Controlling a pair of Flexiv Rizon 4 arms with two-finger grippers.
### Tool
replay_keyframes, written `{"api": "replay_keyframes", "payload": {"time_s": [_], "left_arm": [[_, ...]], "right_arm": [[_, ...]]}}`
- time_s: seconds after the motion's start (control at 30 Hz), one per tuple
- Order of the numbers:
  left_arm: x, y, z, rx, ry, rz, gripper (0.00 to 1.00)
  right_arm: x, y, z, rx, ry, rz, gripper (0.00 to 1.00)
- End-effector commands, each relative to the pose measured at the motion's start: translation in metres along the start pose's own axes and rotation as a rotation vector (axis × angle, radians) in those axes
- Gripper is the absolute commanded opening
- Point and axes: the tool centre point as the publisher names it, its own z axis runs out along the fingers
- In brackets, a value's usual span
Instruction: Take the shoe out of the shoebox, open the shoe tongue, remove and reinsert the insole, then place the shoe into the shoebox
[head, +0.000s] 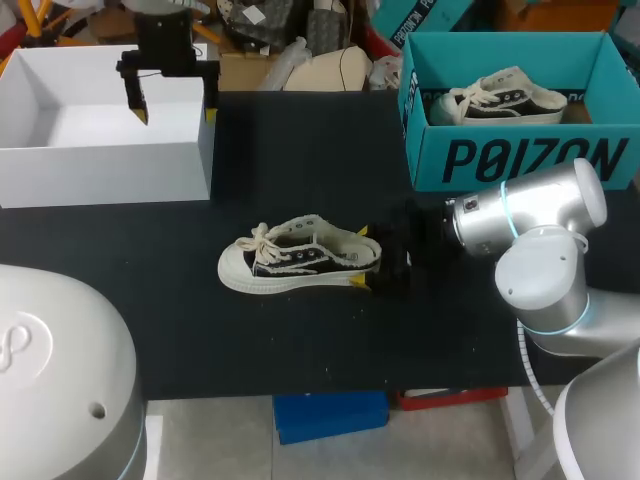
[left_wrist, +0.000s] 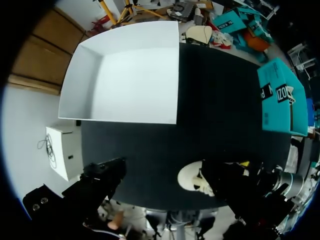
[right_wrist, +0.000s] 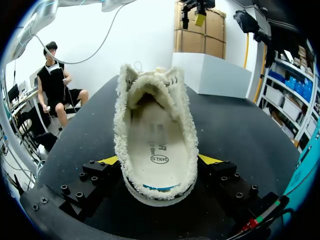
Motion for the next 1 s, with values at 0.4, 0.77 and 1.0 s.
{"api": "replay_keyframes", "payload": {"time_s": [0.4, 0.77, 1.0], "left_arm": [[0.023, 0.033, -0.012, 0.117, -0.065, -0.084, 1.0], [0.09, 0.089, -0.009, 0.102, -0.058, -0.035, 1.0], [0.119, 0.111, 0.014, 0.053, -0.131, 0.016, 1.0]], "right_arm": [[0.0, 0.001, 0.001, 0.0, -0.002, 0.002, 0.0], [0.0, 0.001, 0.001, 0.0, -0.002, 0.002, 0.0], [0.0, 0.001, 0.001, 0.0, -0.002, 0.002, 0.0]]}}
